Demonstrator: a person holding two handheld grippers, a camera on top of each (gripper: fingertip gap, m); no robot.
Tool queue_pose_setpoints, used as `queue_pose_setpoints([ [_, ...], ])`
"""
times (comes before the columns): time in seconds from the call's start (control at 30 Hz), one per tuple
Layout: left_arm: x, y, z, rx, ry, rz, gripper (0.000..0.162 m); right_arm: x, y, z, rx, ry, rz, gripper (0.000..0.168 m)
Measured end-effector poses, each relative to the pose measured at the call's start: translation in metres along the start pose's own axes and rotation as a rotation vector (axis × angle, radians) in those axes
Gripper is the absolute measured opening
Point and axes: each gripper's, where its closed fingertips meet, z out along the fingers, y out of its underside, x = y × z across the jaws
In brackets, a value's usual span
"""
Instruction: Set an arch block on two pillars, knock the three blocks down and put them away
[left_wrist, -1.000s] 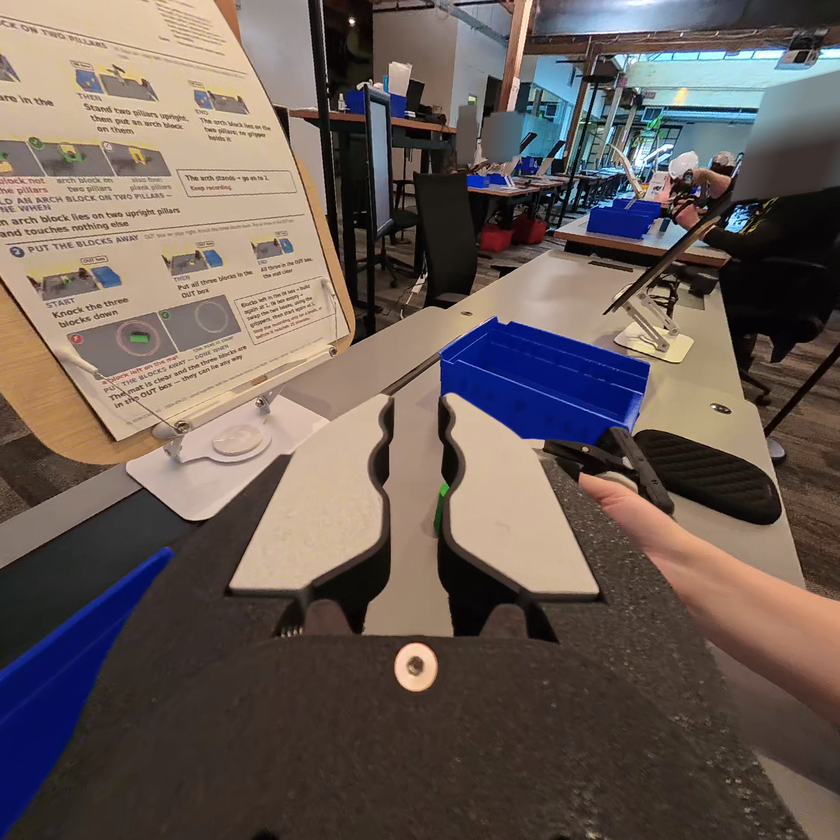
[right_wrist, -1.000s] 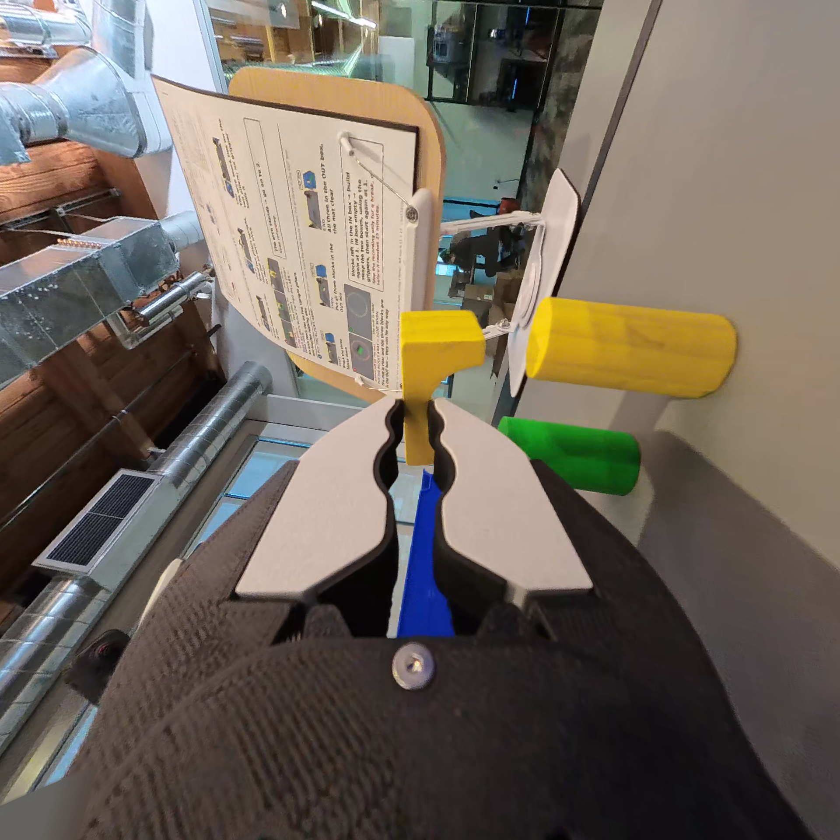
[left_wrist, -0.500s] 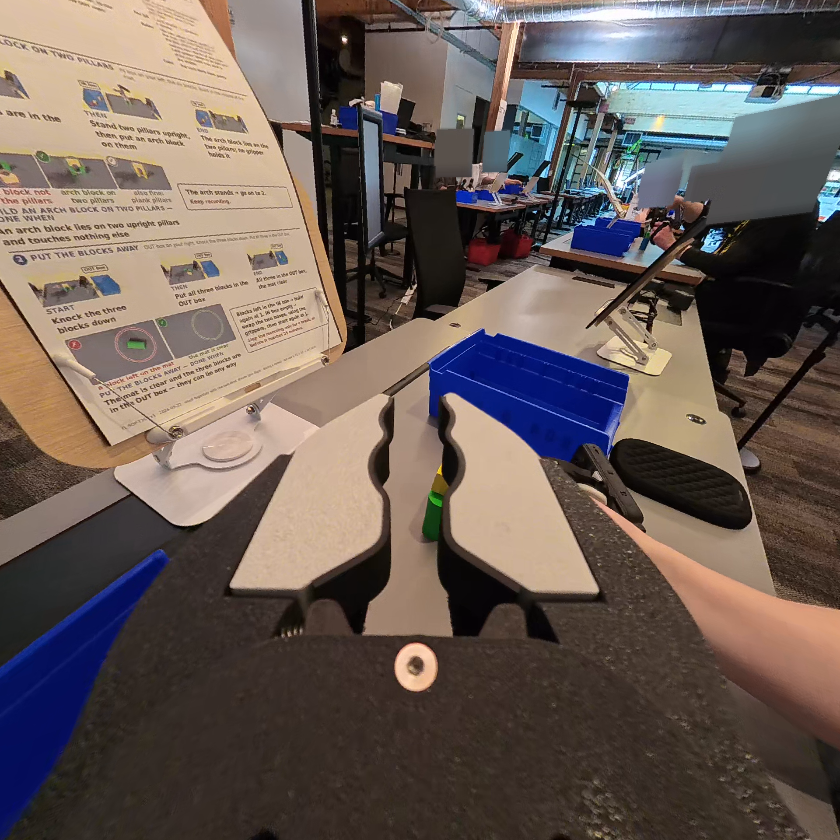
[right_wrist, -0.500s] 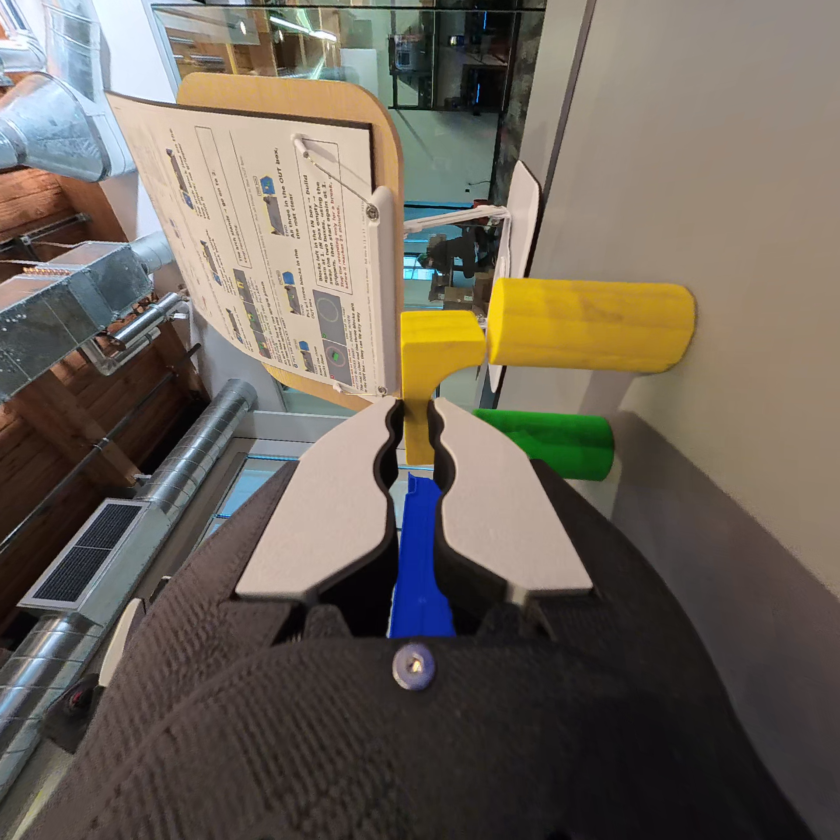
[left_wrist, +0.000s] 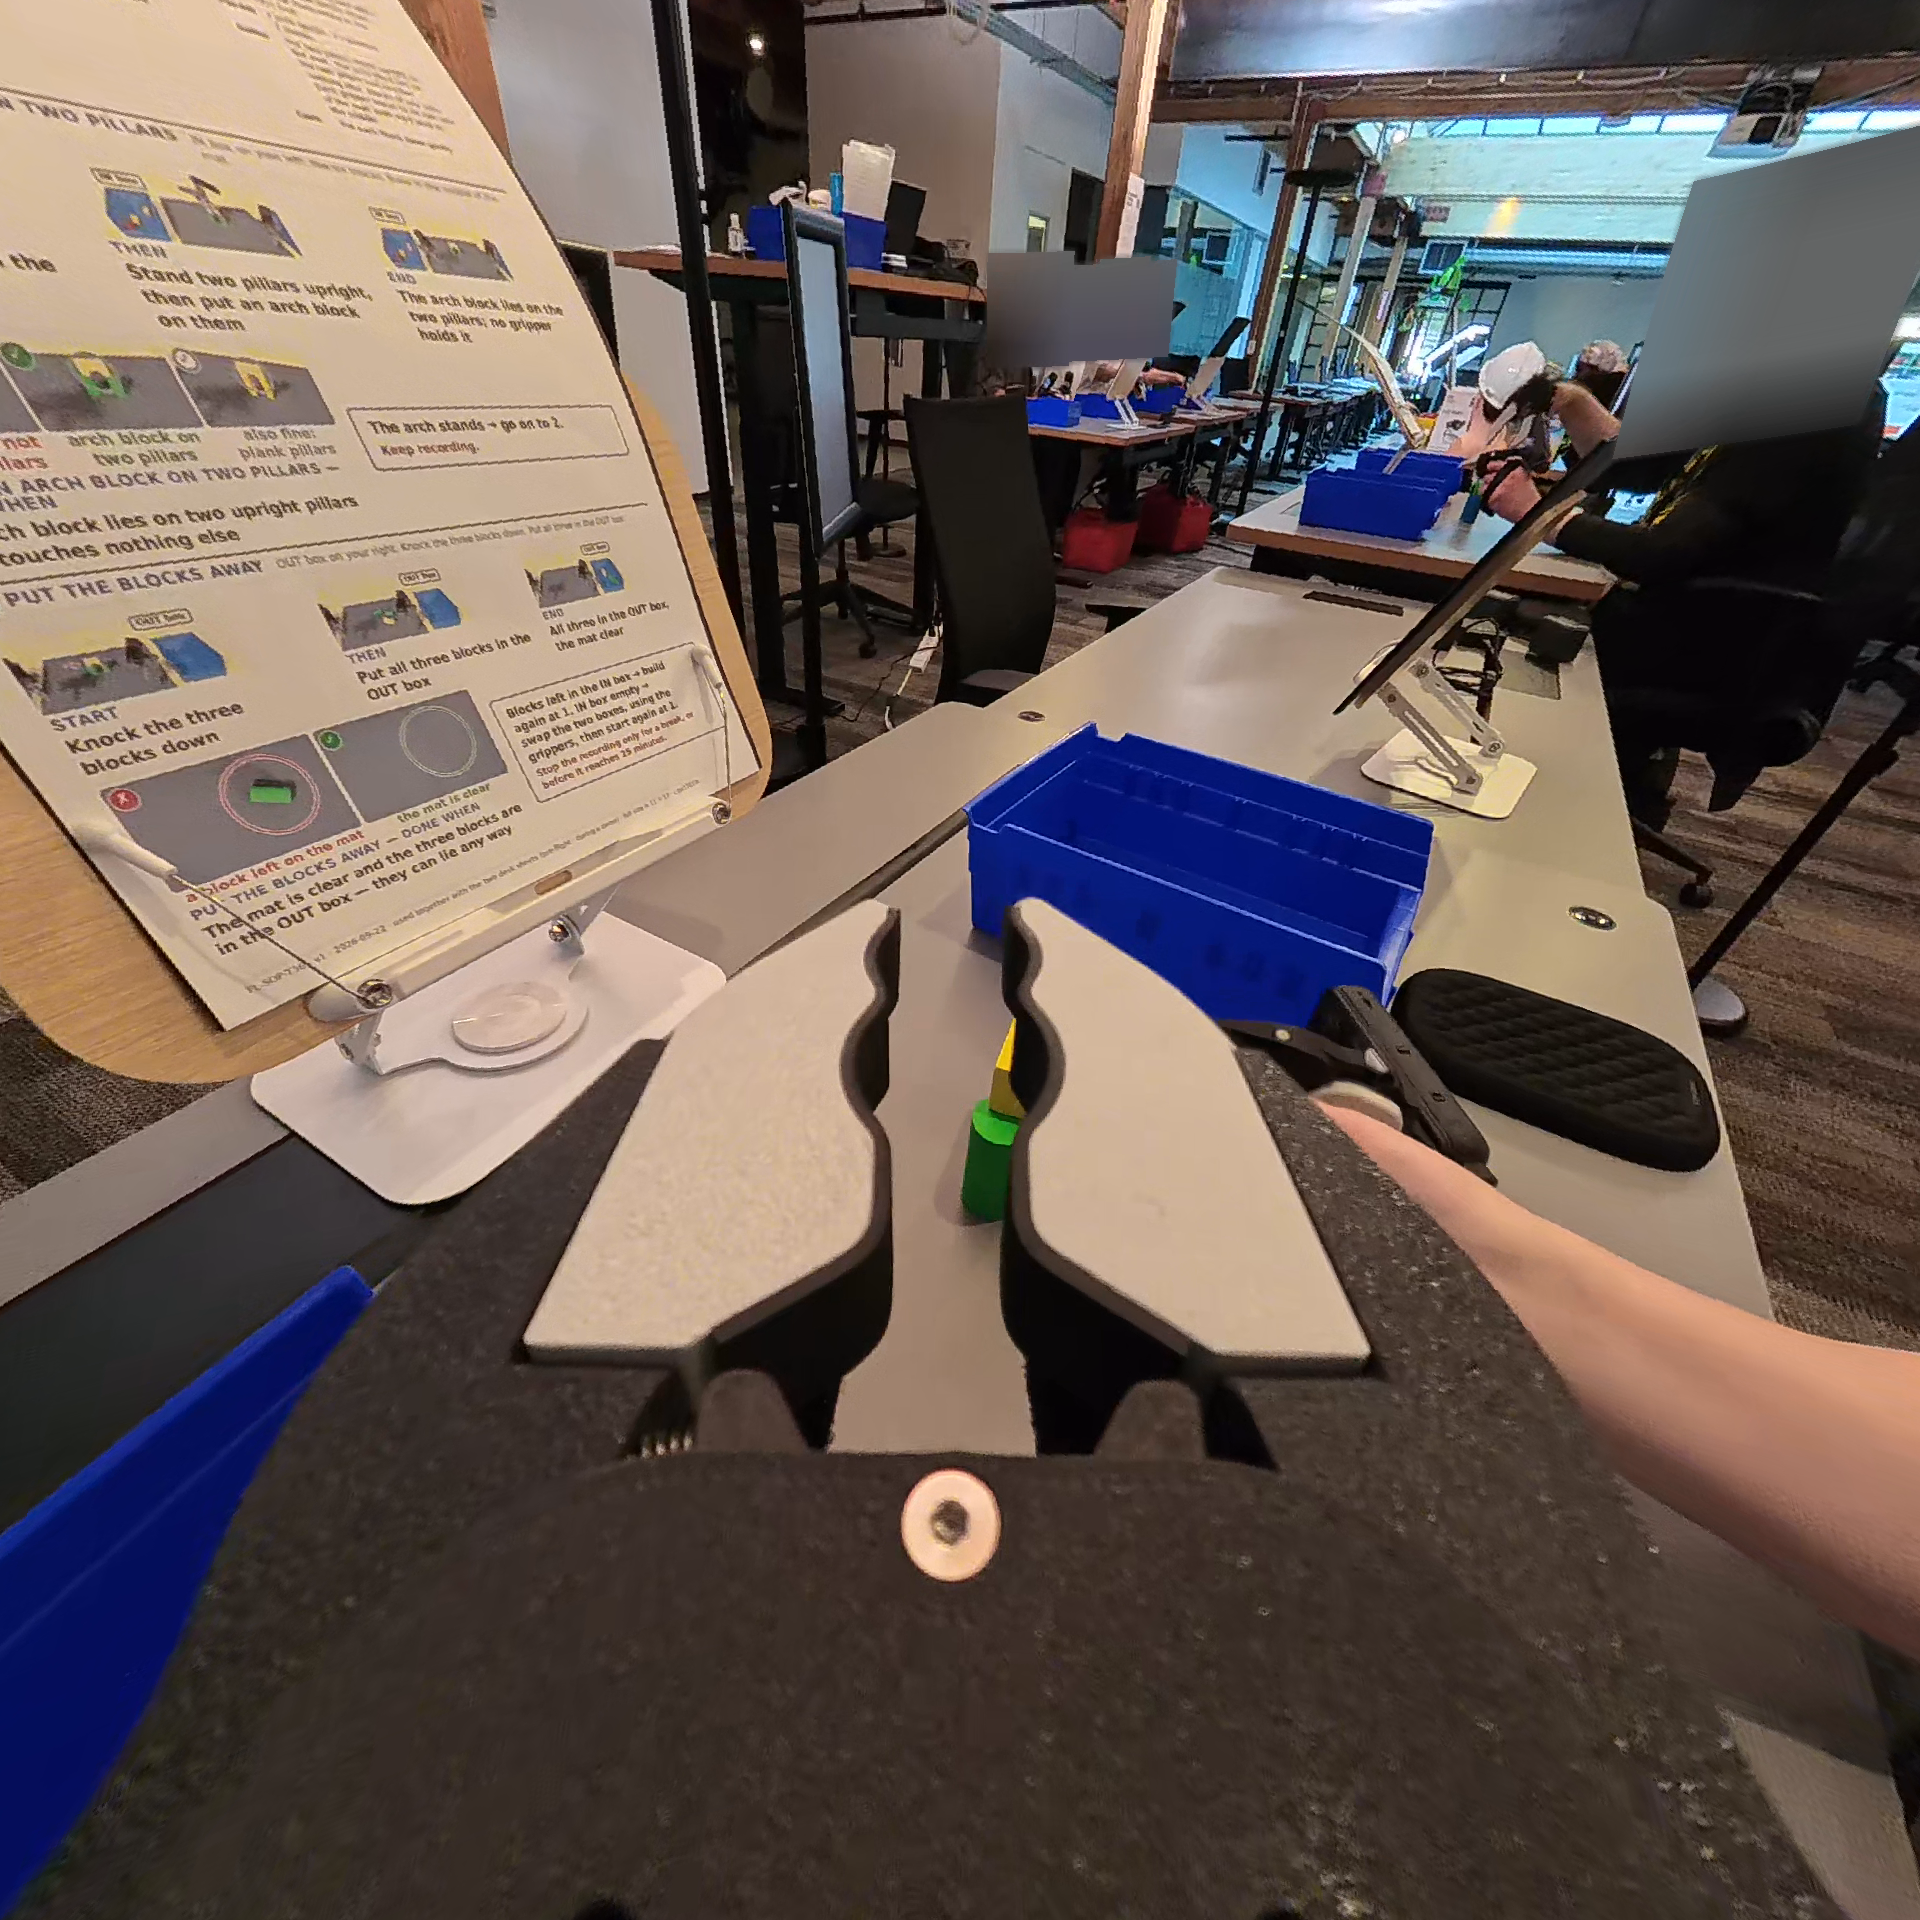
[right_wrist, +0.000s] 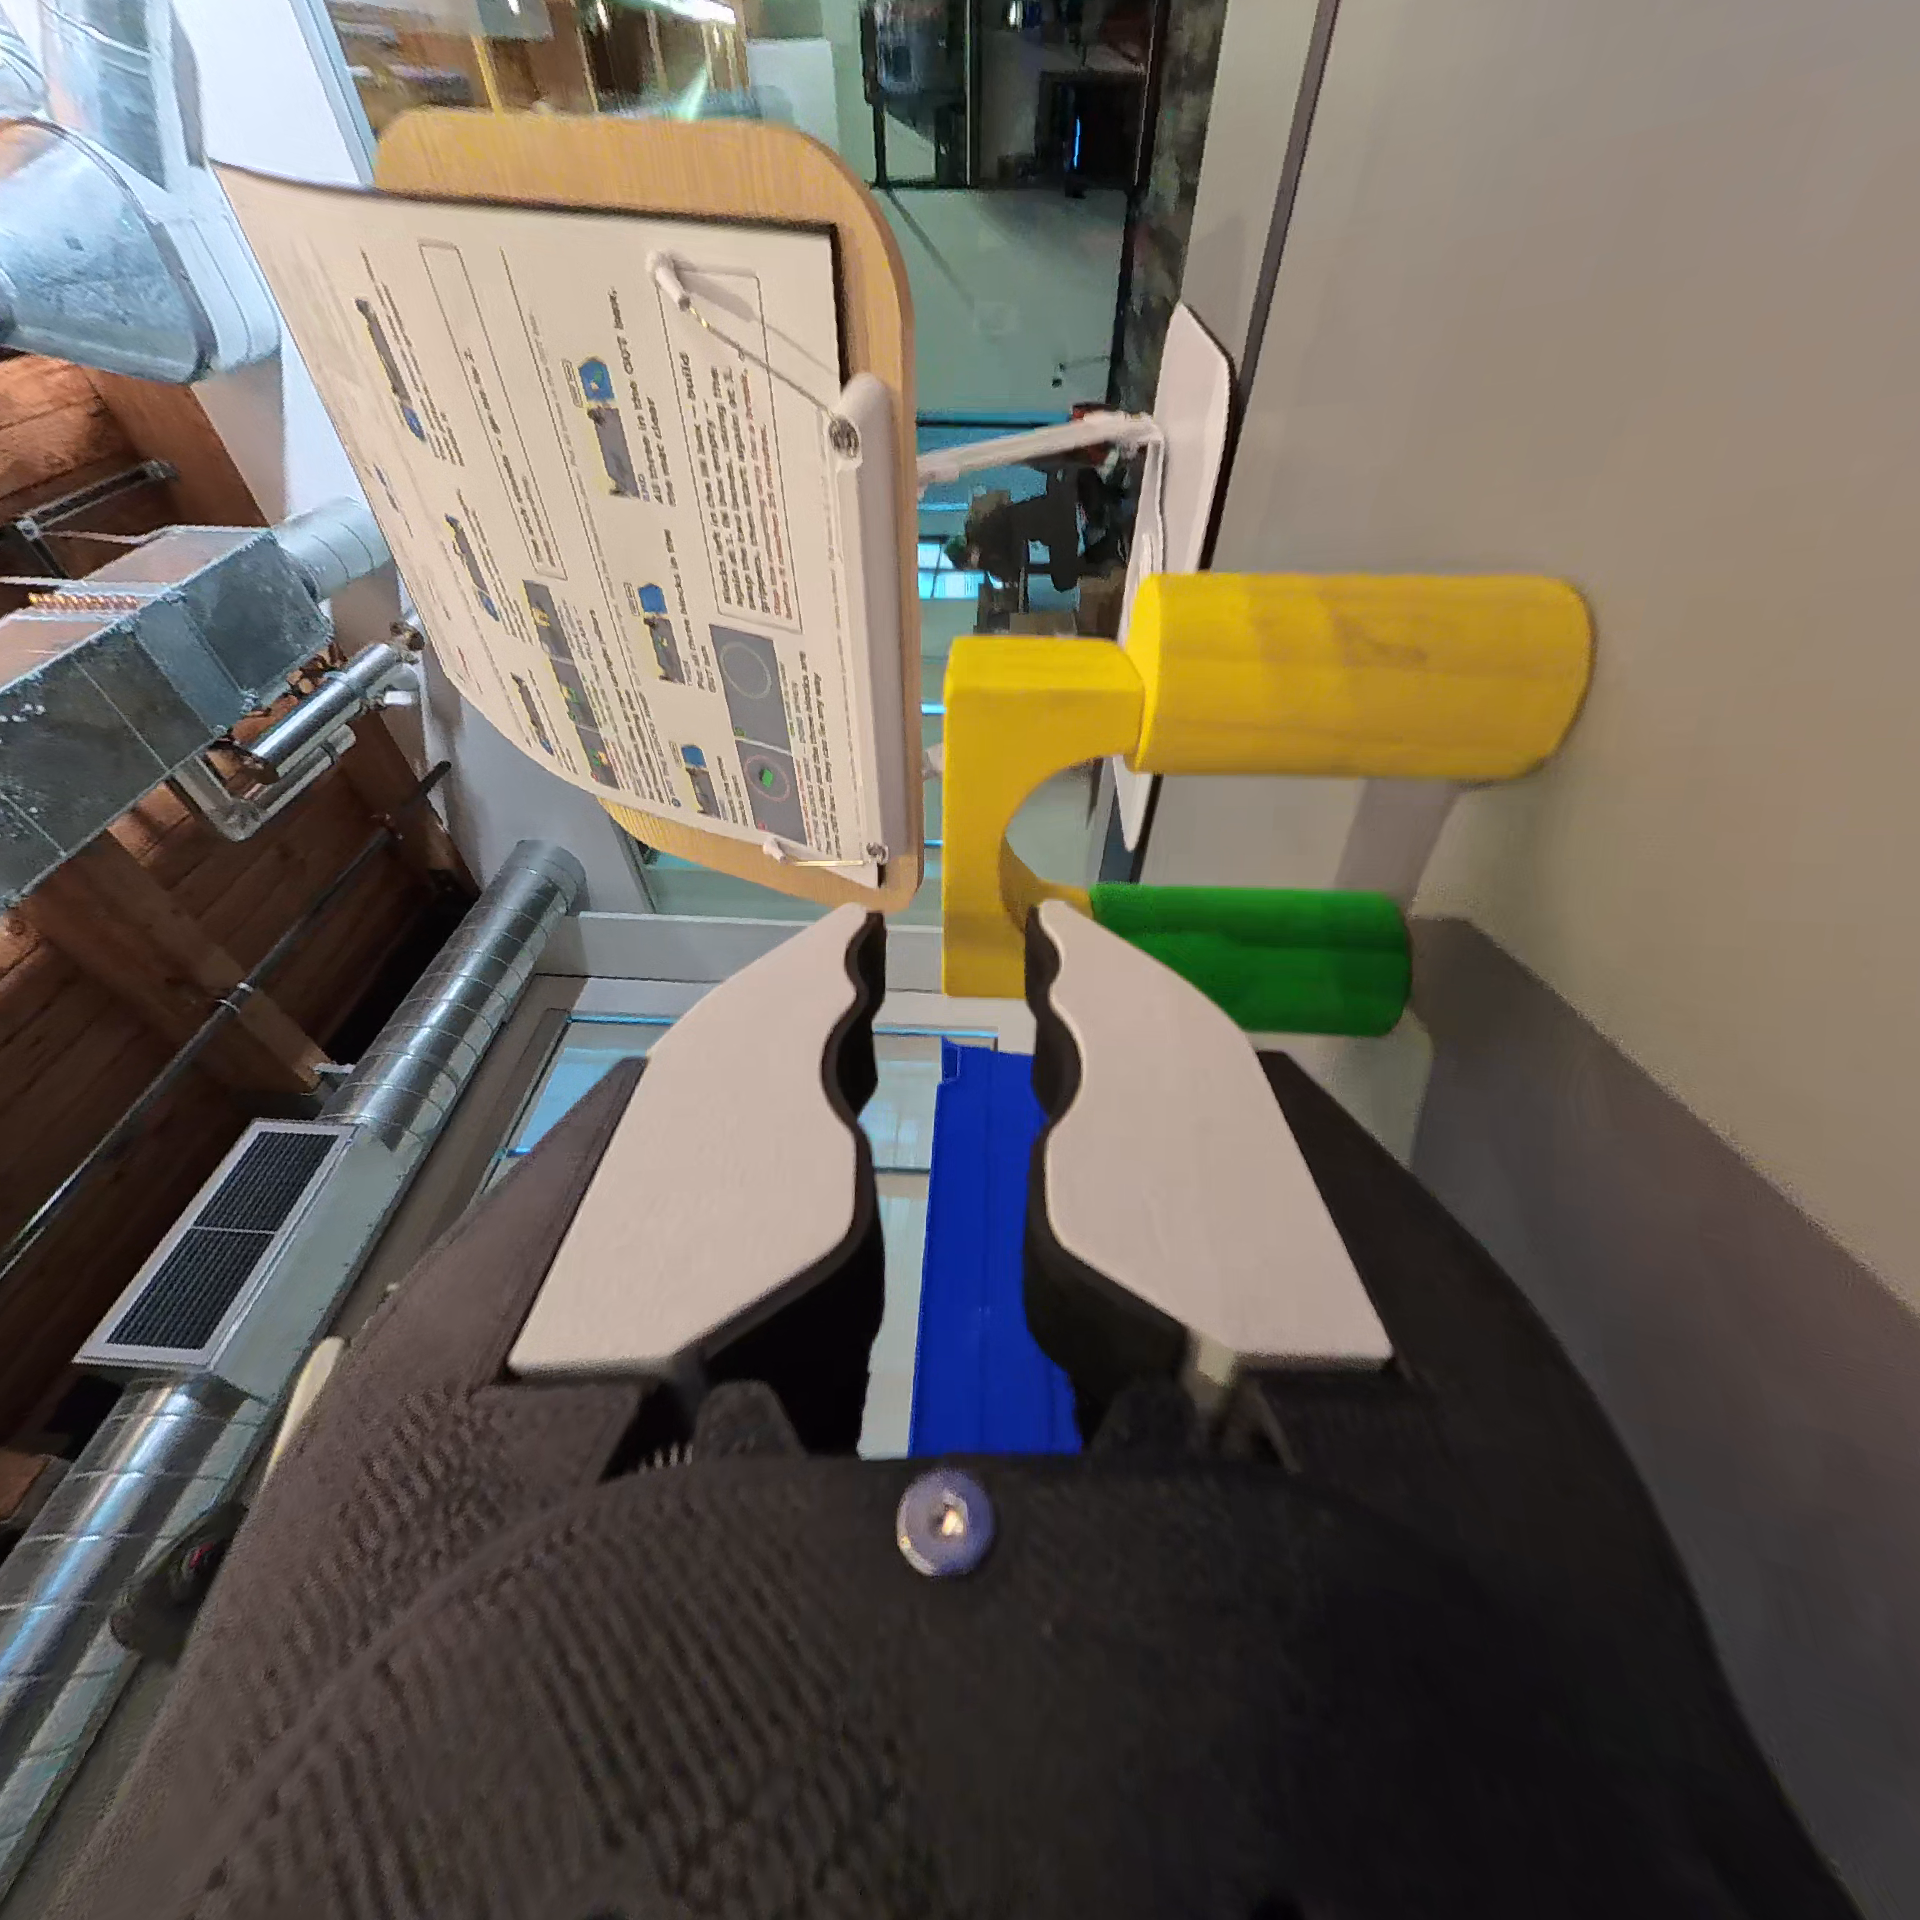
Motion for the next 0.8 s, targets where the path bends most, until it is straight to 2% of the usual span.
queue_pose_setpoints([
  [0.23,0.002,-0.003,-0.005,0.000,-0.009,0.016,0.019,-0.015,0.021,-0.035,-0.096,-0.036,-0.138,0.028],
  [0.33,0.011,0.003,0.001,-0.033,0.011,0.033,0.019,-0.028,0.014,-0.055,-0.105,-0.074,-0.230,0.027],
  [0.47,0.032,0.037,0.024,-0.187,0.044,0.077,0.023,-0.050,-0.010,-0.071,-0.113,-0.124,-0.408,0.026],
  [0.67,0.045,0.093,0.068,-0.339,-0.009,0.187,0.025,-0.104,-0.037,-0.061,-0.272,-0.208,-0.885,0.021],
  [0.8,0.045,0.111,0.082,-0.424,-0.020,0.170,0.035,-0.114,-0.017,-0.039,-0.616,-0.350,-1.276,0.023],
])
